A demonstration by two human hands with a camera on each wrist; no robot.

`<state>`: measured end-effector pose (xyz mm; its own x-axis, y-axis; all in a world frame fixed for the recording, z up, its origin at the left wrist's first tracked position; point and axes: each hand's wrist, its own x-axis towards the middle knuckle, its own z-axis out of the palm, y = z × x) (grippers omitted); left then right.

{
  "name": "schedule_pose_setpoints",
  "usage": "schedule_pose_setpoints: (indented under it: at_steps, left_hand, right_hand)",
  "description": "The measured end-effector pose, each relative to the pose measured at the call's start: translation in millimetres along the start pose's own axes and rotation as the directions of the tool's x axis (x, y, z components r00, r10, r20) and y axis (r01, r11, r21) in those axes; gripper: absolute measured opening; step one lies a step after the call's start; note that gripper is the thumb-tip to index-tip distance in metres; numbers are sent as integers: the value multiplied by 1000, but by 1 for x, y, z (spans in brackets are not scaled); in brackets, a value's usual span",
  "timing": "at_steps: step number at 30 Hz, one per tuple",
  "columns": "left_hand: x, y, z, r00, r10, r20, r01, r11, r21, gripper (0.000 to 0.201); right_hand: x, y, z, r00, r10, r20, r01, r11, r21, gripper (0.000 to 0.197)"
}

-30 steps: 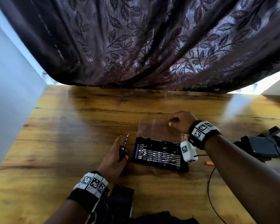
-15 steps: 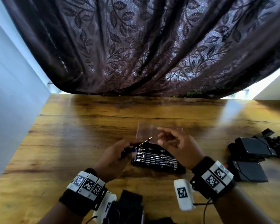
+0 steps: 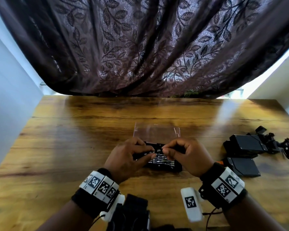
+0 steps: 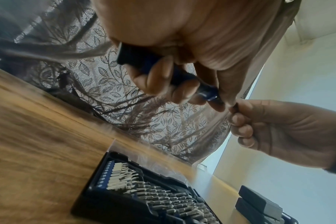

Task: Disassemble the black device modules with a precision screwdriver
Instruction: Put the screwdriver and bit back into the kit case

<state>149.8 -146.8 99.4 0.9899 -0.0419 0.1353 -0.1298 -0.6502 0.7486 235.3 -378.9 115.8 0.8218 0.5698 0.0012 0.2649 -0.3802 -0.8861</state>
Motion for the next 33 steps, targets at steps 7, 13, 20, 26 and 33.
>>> schedule_pose_setpoints:
  at_steps: [7, 13, 20, 26, 33]
  left_hand:
    - [-2, -1, 6, 999, -6, 41, 9, 998, -68, 24]
    - [-3, -5, 5, 998, -9, 63, 14, 998, -69, 15]
    - [-2, -10, 6, 999, -19, 45, 22, 999, -50, 21]
    - [0, -5, 1, 998, -53, 34, 56, 994, -94, 40]
    - [7, -10, 10, 990, -68, 125, 76, 995, -61, 33]
  right_hand:
    - [-1, 9, -9, 997, 0, -72, -5, 998, -60, 9]
    - [-2, 6, -25, 996, 25, -86, -33, 995, -95, 8]
    - [0, 7, -22, 997, 50, -55, -53, 997, -49, 4]
    - [7, 7, -17, 997, 61, -53, -63, 997, -41, 6]
    - [13, 1, -2, 1000, -12, 20, 14, 992, -124, 10]
